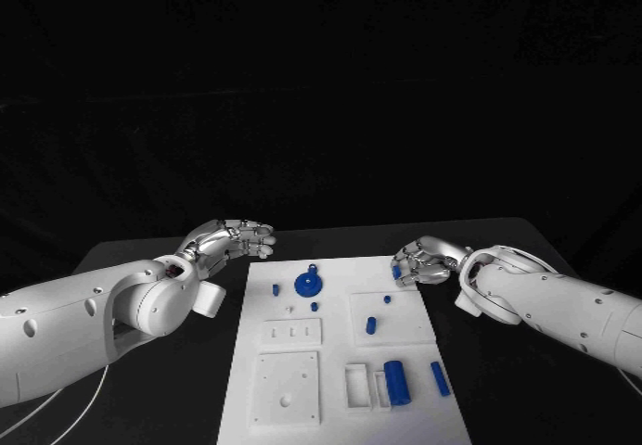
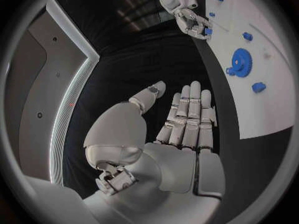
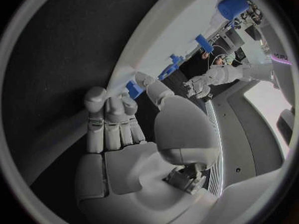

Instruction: Assemble the parts on the task board

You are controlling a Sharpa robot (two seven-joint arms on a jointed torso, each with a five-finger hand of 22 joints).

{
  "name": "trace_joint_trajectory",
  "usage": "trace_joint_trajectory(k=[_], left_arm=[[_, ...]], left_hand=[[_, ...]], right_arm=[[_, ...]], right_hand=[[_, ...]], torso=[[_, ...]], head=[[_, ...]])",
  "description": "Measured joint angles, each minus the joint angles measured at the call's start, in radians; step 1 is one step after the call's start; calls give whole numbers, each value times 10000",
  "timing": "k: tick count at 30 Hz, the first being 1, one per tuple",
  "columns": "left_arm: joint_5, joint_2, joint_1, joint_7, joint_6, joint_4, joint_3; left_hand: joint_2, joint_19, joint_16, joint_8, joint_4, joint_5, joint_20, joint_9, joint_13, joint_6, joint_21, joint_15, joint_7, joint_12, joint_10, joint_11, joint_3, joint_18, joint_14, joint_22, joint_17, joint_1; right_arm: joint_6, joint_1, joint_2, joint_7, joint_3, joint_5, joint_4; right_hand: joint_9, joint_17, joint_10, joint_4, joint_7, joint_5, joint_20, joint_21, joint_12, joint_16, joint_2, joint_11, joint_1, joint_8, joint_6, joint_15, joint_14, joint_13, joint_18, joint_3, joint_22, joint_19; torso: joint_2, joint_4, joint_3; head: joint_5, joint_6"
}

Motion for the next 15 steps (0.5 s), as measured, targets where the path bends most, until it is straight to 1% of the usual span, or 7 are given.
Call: trace_joint_trajectory(k=[3, 4, 7, 10, 12, 13, 15], left_arm=[[0, 1, 0, -4, 2, -4, 0], [0, 2, 0, -4, 2, -7, 0], [0, 4, 0, -6, 3, -16, 0], [0, 5, 0, -8, 3, -22, 0], [1, 8, 0, -9, 5, -23, -1], [1, 10, 0, -9, 5, -24, -2], [1, 12, 0, -9, 6, -24, -2]], left_hand=[[0, 0, 0, 0, 0, 0, 0, 6, 0, 0, 0, 0, 0, 0, 0, 0, 0, 1, 0, 0, 0, 0], [0, 0, 0, 0, 0, 0, 0, 9, 0, 0, 0, 0, 0, 0, 0, 0, 0, 0, 0, 0, -1, 0], [0, 0, 0, 0, 0, 0, 0, 9, 0, 0, 0, 0, 0, 0, 0, 0, 0, 0, 0, 0, -1, 0], [0, 0, 0, 0, 0, 0, 0, 9, -1, 0, 0, 0, 0, 0, 0, 0, 0, 0, 0, 0, -1, 0], [0, 0, 0, 0, 0, 0, 0, 9, -1, 0, 0, 0, 0, 0, 0, 0, 0, 0, 0, 0, -2, 0], [0, 1, 0, 0, 0, 0, 0, 9, -1, 0, 0, 0, 0, 0, 0, 0, 0, 0, 0, 0, 0, 0], [0, 0, 0, 0, 0, 0, 0, 8, -1, 0, 0, 0, 0, 0, 0, 0, 0, 0, 0, 0, 8, 0]], right_arm=[[7, 0, 5, 8, -1, 0, -4], [8, 0, 6, 9, -1, 0, -6], [9, 0, 15, 13, -1, 1, -12], [12, -1, 35, 16, -1, 2, -17], [16, -3, 44, 17, -2, 2, -20], [19, -5, 47, 19, -3, 3, -24], [19, -5, 50, 20, -3, 3, -25]], right_hand=[[-1, 11, -18, 0, -49, -223, 1, 0, 22, -11, 62, -50, -62, 0, 61, -35, 35, -18, 1, 99, 0, 1], [-1, 11, -32, 0, -72, -318, 1, 0, 23, -41, 118, -65, -117, 24, 86, -38, 37, -24, 2, 176, 0, 2], [0, 22, 0, 6, -133, -667, 6, 0, 23, -41, 130, -101, -130, 51, 146, -86, 13, -45, 4, 377, 0, 6], [-9, 30, 2, 11, -172, -1071, 16, 24, 23, -41, 210, -102, -129, 56, 186, -96, 23, -61, 8, 654, 0, 18], [-26, 39, 1, 17, -242, -1345, 17, 38, 23, -79, 260, -105, -179, 56, 256, -130, 57, -78, 15, 852, 0, 18], [-32, 39, -86, 15, -156, -1441, 17, 38, 50, -79, 260, -184, -179, 54, 557, -143, 69, -81, 46, 932, 0, 18], [-30, 39, -92, 22, -119, -1561, 17, 38, 52, -79, 260, -191, -180, 54, 559, -145, 72, -80, 61, 1051, 0, 18]], torso=[[0, 1, -2], [0, 1, -2], [0, 1, -2], [1, 1, -1], [1, 1, -1], [2, 1, 0], [2, -1, 2]], head=[[-1, -5], [-5, -7], [-7, -9], [-7, -10], [-7, -13], [-7, -15], [-1, -18]])
